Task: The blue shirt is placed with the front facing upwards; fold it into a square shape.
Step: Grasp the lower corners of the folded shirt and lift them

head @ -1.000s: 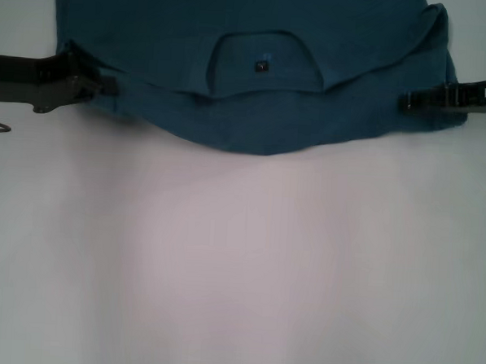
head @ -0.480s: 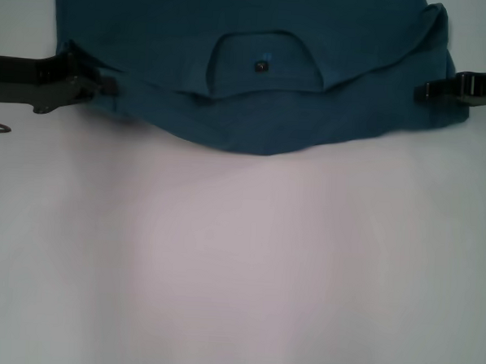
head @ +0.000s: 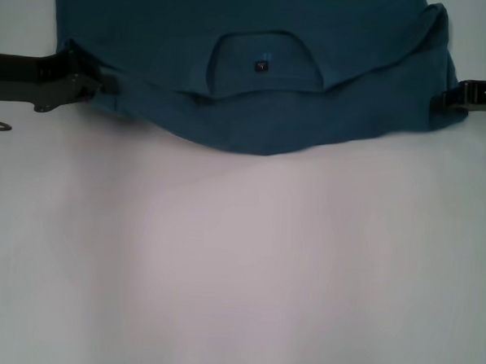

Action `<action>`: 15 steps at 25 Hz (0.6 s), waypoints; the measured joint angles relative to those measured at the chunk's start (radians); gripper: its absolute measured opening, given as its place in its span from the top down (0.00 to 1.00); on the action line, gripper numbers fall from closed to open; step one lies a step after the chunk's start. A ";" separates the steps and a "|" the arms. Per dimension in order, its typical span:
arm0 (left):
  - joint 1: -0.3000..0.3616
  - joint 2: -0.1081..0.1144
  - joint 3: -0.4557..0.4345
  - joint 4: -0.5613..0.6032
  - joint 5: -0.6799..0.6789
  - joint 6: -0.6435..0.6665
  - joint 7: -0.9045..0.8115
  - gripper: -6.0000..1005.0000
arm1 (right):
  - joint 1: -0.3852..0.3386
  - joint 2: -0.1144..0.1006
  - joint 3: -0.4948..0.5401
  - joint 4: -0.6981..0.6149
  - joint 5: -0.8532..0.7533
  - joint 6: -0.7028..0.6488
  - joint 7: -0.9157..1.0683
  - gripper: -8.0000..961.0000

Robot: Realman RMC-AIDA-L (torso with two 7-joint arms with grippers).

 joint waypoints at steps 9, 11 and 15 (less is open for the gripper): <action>-0.003 0.003 0.000 0.000 -0.001 0.007 -0.001 0.98 | -0.002 -0.004 -0.004 -0.004 -0.006 -0.027 0.001 0.82; -0.003 0.010 0.002 0.001 0.005 0.014 -0.001 0.98 | -0.001 -0.014 -0.006 -0.011 -0.037 -0.069 0.001 0.87; 0.007 0.046 0.009 0.004 0.028 0.077 -0.001 0.98 | 0.000 -0.034 -0.007 -0.064 -0.116 -0.195 0.018 0.96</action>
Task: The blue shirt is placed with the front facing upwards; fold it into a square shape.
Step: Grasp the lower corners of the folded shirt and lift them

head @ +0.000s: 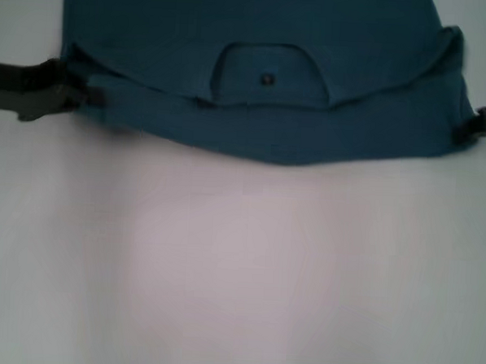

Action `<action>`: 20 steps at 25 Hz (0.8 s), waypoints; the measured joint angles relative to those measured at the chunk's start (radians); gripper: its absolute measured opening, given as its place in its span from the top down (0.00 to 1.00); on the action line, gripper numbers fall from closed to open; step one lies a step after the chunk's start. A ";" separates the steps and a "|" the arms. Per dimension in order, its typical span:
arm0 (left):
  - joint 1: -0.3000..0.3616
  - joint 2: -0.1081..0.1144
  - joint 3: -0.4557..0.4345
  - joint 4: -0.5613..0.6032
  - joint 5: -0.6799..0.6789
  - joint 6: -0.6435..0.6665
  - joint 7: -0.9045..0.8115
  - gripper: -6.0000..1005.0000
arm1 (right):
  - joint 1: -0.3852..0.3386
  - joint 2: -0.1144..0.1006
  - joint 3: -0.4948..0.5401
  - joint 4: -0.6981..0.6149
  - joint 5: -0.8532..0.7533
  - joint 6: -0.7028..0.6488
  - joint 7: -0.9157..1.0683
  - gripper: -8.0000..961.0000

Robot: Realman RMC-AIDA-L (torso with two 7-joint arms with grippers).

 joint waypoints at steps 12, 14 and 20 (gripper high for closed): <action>0.104 0.029 -0.002 -0.097 0.037 0.294 0.028 0.98 | -0.015 0.002 -0.013 -0.126 -0.148 -0.249 0.031 0.95; 0.111 0.024 0.001 -0.103 0.037 0.323 0.031 0.98 | -0.015 0.008 -0.030 -0.129 -0.149 -0.291 0.033 0.95; 0.150 -0.014 0.015 -0.152 0.051 0.407 0.046 0.98 | -0.046 0.040 -0.037 -0.185 -0.149 -0.406 0.029 0.95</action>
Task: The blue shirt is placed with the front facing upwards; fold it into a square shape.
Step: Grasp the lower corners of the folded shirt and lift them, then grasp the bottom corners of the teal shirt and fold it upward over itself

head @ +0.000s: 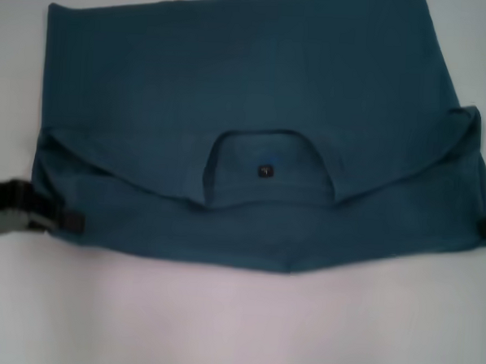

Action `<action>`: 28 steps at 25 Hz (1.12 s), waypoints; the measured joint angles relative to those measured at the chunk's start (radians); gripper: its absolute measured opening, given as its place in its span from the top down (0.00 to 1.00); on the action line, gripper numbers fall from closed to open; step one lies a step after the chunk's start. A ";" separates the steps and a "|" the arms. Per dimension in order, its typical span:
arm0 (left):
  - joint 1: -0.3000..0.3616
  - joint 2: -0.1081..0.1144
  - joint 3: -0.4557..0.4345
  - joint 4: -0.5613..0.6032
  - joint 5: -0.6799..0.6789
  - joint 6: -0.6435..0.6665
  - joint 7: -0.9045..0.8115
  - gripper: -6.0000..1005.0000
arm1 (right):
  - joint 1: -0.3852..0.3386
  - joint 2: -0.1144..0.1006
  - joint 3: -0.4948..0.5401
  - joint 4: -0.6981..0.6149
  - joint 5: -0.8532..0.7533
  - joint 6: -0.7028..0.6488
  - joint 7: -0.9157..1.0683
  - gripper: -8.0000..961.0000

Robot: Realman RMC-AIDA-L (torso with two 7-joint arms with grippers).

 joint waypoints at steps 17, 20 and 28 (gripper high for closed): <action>0.046 -0.025 0.001 -0.040 0.097 0.062 -0.001 0.98 | -0.039 0.041 -0.039 -0.064 -0.010 -0.127 -0.014 0.95; 0.045 -0.027 0.003 -0.040 0.122 0.072 -0.001 0.98 | -0.038 0.045 -0.054 -0.065 -0.014 -0.141 -0.017 0.95; 0.044 -0.028 -0.010 -0.040 0.127 0.089 0.012 0.98 | -0.032 0.046 -0.054 -0.066 0.006 -0.162 -0.023 0.96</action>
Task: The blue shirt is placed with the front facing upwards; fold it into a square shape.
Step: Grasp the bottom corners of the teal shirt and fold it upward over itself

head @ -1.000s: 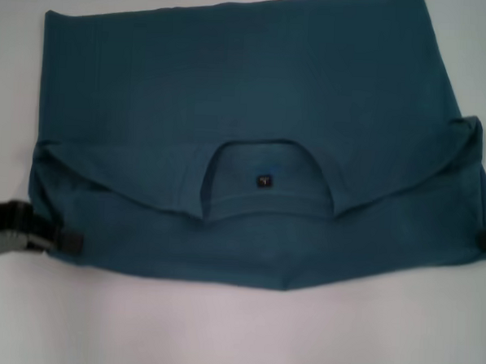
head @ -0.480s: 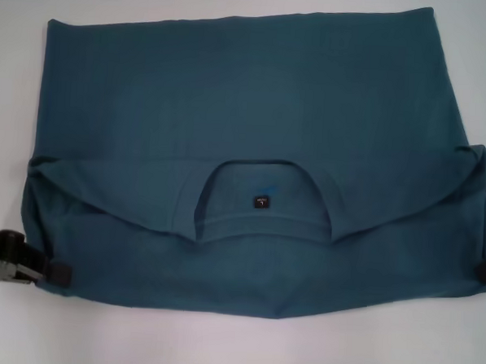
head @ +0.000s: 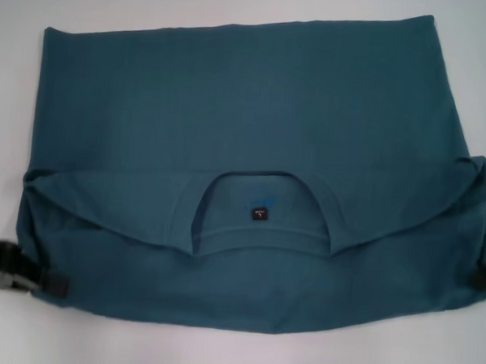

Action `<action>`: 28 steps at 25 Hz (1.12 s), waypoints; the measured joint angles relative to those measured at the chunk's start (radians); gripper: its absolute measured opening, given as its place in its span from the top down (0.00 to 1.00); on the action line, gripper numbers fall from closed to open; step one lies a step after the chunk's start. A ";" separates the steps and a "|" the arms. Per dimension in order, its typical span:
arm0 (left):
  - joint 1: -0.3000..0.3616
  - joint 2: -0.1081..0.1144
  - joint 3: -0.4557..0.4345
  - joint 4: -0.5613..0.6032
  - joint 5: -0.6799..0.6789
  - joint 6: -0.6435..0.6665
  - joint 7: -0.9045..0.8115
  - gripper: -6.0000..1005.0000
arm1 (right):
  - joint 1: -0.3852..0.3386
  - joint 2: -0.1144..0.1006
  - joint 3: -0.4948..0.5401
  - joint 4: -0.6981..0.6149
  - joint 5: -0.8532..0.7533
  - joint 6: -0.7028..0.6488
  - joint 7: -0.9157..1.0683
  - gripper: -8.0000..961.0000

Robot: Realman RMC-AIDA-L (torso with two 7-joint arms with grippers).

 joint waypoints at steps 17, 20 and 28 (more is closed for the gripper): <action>-0.303 0.141 -0.135 0.203 -0.105 -0.171 -0.103 0.98 | 0.128 -0.139 0.198 0.023 0.280 0.230 0.094 0.96; -0.318 0.141 -0.121 0.209 -0.102 -0.243 -0.117 0.98 | 0.129 -0.137 0.198 0.038 0.298 0.284 0.111 0.96; -0.337 0.123 -0.077 0.216 -0.044 -0.490 -0.172 0.98 | 0.136 -0.133 0.190 0.100 0.299 0.428 0.144 0.96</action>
